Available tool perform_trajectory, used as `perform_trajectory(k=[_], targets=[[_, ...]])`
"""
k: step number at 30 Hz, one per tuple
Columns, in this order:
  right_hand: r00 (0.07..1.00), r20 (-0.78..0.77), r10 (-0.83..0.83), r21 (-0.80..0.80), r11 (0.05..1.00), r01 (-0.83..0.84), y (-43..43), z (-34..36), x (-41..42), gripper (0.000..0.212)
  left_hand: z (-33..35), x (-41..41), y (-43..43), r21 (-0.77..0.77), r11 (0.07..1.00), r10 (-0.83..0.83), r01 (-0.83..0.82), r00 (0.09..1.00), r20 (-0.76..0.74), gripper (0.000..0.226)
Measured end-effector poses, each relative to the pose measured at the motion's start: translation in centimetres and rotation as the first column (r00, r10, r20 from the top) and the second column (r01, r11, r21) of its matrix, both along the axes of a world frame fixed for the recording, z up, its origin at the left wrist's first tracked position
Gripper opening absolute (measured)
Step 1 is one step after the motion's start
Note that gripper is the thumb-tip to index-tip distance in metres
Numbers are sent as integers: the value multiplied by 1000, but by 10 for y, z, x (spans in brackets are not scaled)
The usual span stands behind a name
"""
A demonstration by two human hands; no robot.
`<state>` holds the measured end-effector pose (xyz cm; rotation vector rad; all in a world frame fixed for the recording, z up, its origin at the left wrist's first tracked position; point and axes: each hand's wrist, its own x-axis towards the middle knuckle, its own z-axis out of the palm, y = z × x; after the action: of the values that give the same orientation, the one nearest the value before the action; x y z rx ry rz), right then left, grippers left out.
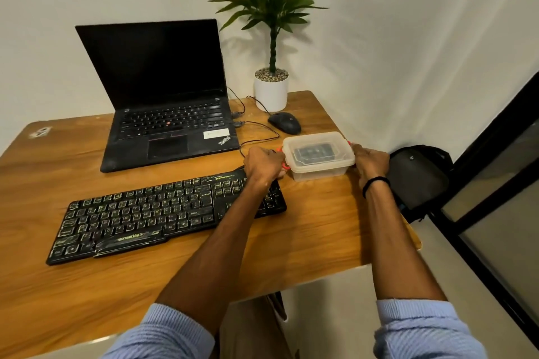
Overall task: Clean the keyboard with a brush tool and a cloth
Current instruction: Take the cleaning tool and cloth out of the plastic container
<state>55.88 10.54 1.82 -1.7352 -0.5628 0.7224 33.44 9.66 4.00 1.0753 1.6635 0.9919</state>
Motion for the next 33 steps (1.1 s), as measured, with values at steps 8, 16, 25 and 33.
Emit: perform_trajectory(k=[8,16,25,33], targets=[[922,387,2,52,998,-25,-21,10,-5,40,9,7,-9,161,982,-26,99,915,-404,12],[945,300,130,71,985,-158,-32,21,-17,23,5,10,-15,163,980,-78,112,977,-201,21],[971,-230,64,149,988,-30,-58,10,6,36,4,0,-58,39,991,-134,131,873,469,18],[977,-193,94,44,995,-87,-85,5,13,57,-21,1,-87,33,984,-172,174,891,420,22]])
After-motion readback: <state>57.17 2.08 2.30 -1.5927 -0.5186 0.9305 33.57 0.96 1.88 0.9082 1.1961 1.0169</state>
